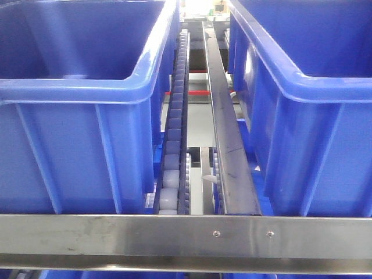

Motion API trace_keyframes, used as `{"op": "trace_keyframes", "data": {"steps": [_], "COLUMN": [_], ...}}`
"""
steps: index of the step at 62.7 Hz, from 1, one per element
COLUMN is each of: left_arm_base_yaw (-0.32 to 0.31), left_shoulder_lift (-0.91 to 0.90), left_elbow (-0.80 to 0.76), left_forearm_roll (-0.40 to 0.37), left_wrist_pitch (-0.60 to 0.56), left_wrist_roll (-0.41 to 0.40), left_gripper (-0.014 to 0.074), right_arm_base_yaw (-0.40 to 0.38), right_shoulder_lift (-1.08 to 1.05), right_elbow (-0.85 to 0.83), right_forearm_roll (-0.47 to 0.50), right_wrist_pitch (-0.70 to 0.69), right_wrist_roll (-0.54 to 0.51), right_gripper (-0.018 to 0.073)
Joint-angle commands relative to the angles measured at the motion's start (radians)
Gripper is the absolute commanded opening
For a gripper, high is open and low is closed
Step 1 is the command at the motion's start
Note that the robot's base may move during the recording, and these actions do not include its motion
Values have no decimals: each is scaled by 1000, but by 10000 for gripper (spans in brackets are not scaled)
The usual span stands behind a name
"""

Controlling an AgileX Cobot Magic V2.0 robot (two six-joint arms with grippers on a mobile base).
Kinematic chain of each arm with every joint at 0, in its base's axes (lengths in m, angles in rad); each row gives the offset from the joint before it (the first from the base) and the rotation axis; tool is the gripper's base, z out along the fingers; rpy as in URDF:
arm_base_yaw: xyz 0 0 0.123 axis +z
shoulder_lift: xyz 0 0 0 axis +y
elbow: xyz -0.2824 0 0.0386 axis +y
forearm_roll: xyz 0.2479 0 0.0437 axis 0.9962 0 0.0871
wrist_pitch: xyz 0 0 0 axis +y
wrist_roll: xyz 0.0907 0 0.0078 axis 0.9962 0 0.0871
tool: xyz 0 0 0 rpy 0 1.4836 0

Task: Pick and sort blue part to right shelf
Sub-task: 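Position both held parts above the two blue bins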

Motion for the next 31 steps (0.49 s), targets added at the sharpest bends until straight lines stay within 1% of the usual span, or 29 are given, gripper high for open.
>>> {"op": "trace_keyframes", "data": {"steps": [1,3,6,10,13,21,31], "left_arm_base_yaw": [79,98,118,118,116,116,116], "left_shoulder_lift": [48,77,120,178,226,348,515], "left_elbow": [-51,-53,-61,-71,-87,-142,-262], "left_forearm_roll": [-28,-48,-92,-131,-156,-174,-177], "left_wrist_pitch": [-111,-127,-140,-147,-147,-116,11], "left_wrist_roll": [-9,-1,37,84,104,116,119], "left_gripper": [295,295,295,295,295,295,295], "right_arm_base_yaw": [-1,-1,-1,-1,-1,-1,-1], "right_shoulder_lift": [-4,-4,-4,-4,-4,-4,-4], "right_elbow": [-23,-23,-23,-23,-23,-23,-23], "right_forearm_roll": [-9,-9,-9,-9,-8,-8,-8], "right_wrist_pitch": [-95,-95,-95,-95,-95,-95,-95], "right_wrist_roll": [-13,-13,-13,-13,-13,-13,-13], "right_gripper": [297,297,297,297,297,297,297]}}
